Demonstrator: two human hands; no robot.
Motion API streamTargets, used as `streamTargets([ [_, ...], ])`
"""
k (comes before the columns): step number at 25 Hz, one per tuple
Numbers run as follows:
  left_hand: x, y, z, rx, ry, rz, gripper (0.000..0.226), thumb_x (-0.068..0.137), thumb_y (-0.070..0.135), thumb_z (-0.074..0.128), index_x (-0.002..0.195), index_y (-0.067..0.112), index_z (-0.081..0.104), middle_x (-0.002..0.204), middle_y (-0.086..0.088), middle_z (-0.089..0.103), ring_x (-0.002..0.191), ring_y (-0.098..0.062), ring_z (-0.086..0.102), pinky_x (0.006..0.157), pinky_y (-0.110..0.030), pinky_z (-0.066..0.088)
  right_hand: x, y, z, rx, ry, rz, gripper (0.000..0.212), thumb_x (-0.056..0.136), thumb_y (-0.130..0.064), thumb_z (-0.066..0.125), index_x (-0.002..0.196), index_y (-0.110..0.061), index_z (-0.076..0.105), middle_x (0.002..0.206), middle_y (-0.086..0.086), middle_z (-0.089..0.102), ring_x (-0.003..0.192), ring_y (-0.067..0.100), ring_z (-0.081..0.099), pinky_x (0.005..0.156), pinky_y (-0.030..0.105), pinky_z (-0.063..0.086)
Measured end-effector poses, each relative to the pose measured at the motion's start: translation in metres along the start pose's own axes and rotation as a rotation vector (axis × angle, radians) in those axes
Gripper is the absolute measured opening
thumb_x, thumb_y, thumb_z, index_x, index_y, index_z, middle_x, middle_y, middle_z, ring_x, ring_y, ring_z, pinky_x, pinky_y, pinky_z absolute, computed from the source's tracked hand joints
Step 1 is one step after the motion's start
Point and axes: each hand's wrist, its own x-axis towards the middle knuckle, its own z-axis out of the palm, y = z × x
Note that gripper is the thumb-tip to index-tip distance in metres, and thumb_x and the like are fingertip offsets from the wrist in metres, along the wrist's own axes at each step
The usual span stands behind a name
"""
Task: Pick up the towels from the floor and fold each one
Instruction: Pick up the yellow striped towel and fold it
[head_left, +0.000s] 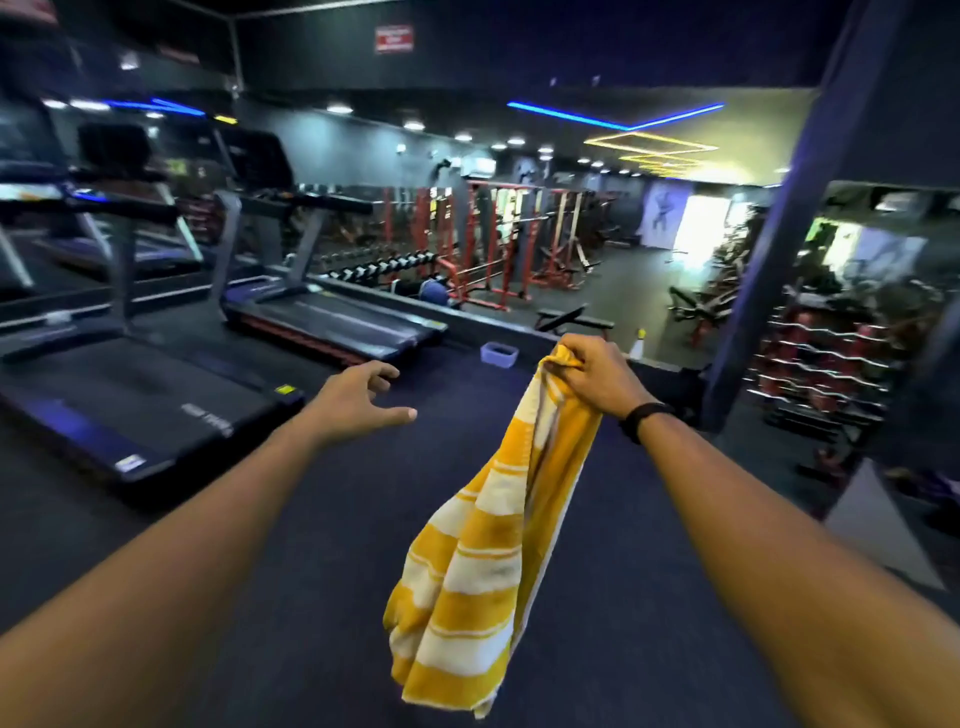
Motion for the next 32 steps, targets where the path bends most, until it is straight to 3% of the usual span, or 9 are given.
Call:
streamTargets([
  [2,0.013,0.045,0.015,-0.024,-0.046,0.086,0.065,0.070,0.039,0.082,0.125,0.018,0.055,0.113,-0.002,0.059,0.105,-0.018,0.058,0.089,-0.029,0.046,-0.029,0.013,-0.056,-0.053,0.082,0.068,0.034,0.086,-0.020,0.068,0.061,-0.023,0.045,0.060,-0.003,0.049,0.066,0.017,0.047,0.061,0.029,0.028],
  [5,0.020,0.120,0.052,-0.053,-0.135,0.213,0.061,0.071,0.038,0.082,0.123,0.019,0.056,0.111,-0.001,0.058,0.105,-0.018,0.058,0.092,-0.031,0.047,-0.090,0.033,-0.138,-0.092,0.216,0.143,0.035,0.085,-0.022,0.071,0.060,-0.021,0.046,0.061,-0.001,0.049,0.061,0.013,0.042,0.059,0.030,0.031],
  [8,0.015,0.190,0.102,-0.106,-0.227,0.313,0.070,0.064,0.050,0.082,0.123,0.022,0.056,0.115,0.000,0.060,0.108,-0.018,0.058,0.094,-0.035,0.049,-0.157,0.046,-0.208,-0.152,0.293,0.220,0.038,0.084,-0.025,0.072,0.057,-0.026,0.045,0.059,-0.007,0.049,0.057,0.006,0.042,0.055,0.022,0.032],
  [13,-0.041,0.337,0.203,-0.199,-0.395,0.497,0.059,0.074,0.033,0.080,0.125,0.019,0.055,0.114,-0.002,0.059,0.106,-0.020,0.058,0.087,-0.029,0.046,-0.300,0.067,-0.326,-0.258,0.427,0.402,0.028,0.082,-0.028,0.073,0.065,-0.012,0.059,0.063,-0.002,0.058,0.061,0.005,0.047,0.056,0.011,0.036],
  [16,-0.087,0.420,0.256,-0.251,-0.464,0.574,0.058,0.075,0.030,0.080,0.125,0.016,0.056,0.113,-0.005,0.058,0.104,-0.020,0.057,0.087,-0.029,0.045,-0.383,0.075,-0.391,-0.361,0.463,0.480,0.027,0.081,-0.025,0.074,0.062,-0.018,0.057,0.059,-0.008,0.055,0.059,0.005,0.047,0.054,0.009,0.036],
  [20,-0.151,0.526,0.322,-0.278,-0.547,0.677,0.058,0.073,0.035,0.081,0.123,0.019,0.057,0.112,-0.003,0.060,0.103,-0.019,0.059,0.089,-0.032,0.049,-0.491,0.082,-0.472,-0.496,0.516,0.577,0.019,0.081,-0.022,0.072,0.071,-0.009,0.063,0.067,0.002,0.061,0.068,0.015,0.053,0.057,0.019,0.032],
  [27,-0.244,0.682,0.441,-0.351,-0.731,0.812,0.053,0.072,0.033,0.082,0.118,0.021,0.059,0.109,-0.002,0.062,0.088,-0.011,0.062,0.086,-0.027,0.047,-0.660,0.107,-0.587,-0.649,0.598,0.767,0.017,0.081,-0.022,0.071,0.069,-0.014,0.062,0.071,0.000,0.061,0.071,0.013,0.055,0.062,0.027,0.036],
  [30,-0.272,0.736,0.504,-0.362,-0.795,0.867,0.054,0.069,0.039,0.083,0.115,0.025,0.059,0.110,0.001,0.064,0.100,-0.016,0.063,0.093,-0.037,0.051,-0.726,0.131,-0.626,-0.707,0.651,0.874,0.026,0.082,-0.023,0.070,0.061,-0.022,0.054,0.065,-0.006,0.056,0.069,0.011,0.052,0.057,0.024,0.036],
  [32,-0.289,0.772,0.547,-0.369,-0.827,0.878,0.055,0.071,0.036,0.082,0.119,0.022,0.059,0.110,0.001,0.063,0.102,-0.016,0.061,0.095,-0.036,0.049,-0.764,0.151,-0.654,-0.749,0.682,0.930,0.029,0.082,-0.025,0.070,0.059,-0.023,0.052,0.065,-0.005,0.056,0.069,0.013,0.051,0.058,0.027,0.036],
])
